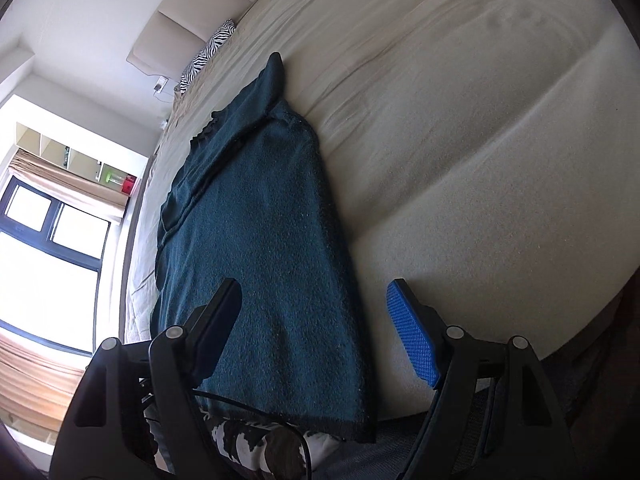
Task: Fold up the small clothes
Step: 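Move both grippers to the hem of the narrowed sweater, then grasp the hem with both grippers and lift it toward the collar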
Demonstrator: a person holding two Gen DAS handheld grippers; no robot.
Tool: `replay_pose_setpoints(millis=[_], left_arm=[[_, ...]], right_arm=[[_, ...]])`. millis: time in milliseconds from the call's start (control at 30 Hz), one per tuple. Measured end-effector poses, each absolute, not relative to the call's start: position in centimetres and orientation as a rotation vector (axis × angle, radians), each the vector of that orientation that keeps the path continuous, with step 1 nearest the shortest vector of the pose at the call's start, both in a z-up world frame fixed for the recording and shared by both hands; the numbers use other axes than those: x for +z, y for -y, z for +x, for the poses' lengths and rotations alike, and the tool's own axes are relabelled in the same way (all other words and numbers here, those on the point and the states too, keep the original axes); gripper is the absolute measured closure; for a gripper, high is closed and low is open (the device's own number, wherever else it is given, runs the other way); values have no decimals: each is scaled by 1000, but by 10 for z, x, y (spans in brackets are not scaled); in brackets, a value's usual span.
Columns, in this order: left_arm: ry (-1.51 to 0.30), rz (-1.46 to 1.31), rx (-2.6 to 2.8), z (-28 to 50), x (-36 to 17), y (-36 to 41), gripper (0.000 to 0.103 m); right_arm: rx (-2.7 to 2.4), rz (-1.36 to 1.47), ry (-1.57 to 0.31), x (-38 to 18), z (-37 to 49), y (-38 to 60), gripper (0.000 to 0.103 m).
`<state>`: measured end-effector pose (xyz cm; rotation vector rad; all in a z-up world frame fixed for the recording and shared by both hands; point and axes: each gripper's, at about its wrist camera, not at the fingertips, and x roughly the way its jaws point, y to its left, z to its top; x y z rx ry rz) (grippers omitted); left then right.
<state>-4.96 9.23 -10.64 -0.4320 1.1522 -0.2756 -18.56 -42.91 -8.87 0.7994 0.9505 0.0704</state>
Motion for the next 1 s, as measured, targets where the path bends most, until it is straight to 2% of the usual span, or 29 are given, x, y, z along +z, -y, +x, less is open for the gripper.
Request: replay_pose_setpoints(millis=[67, 233, 300, 367, 433, 500, 600, 700, 767, 833, 900, 933, 1000], left_arm=[[-1161, -419, -265, -51, -107, -91, 43], [-1193, -401, -235, -51, -110, -91, 67], [-1196, -413, -239, -52, -110, -93, 67], [-1203, -422, -241, -52, -110, -94, 65], [-1209, -458, -266, -51, -111, -95, 49], [-1215, -461, -284, -51, -109, -92, 41], [-1222, -414, -280, -51, -108, -85, 39], [-1228, -386, -272, -50, -107, -82, 43], [-1235, -380, -263, -50, -108, -83, 53], [-1242, -379, -253, -50, -109, -87, 67], [-1247, -385, -256, -52, -110, -90, 73], [-1249, -390, -257, -53, -111, -92, 74], [-1251, -414, -258, -54, -112, -95, 74]], right_arm=[[71, 797, -959, -91, -187, 429, 28], [77, 750, -1003, -89, -193, 426, 28], [79, 720, -1028, -86, -195, 422, 28], [85, 695, -1056, -83, -198, 419, 28], [90, 674, -1078, -80, -204, 417, 29], [92, 658, -1102, -78, -209, 415, 29], [99, 647, -1137, -79, -215, 412, 29], [102, 647, -1182, -85, -216, 409, 35], [110, 677, -1176, -87, -218, 413, 35], [108, 710, -1177, -90, -218, 417, 40], [110, 724, -1187, -92, -218, 420, 48], [113, 728, -1190, -93, -218, 421, 50], [118, 730, -1195, -95, -218, 422, 60]])
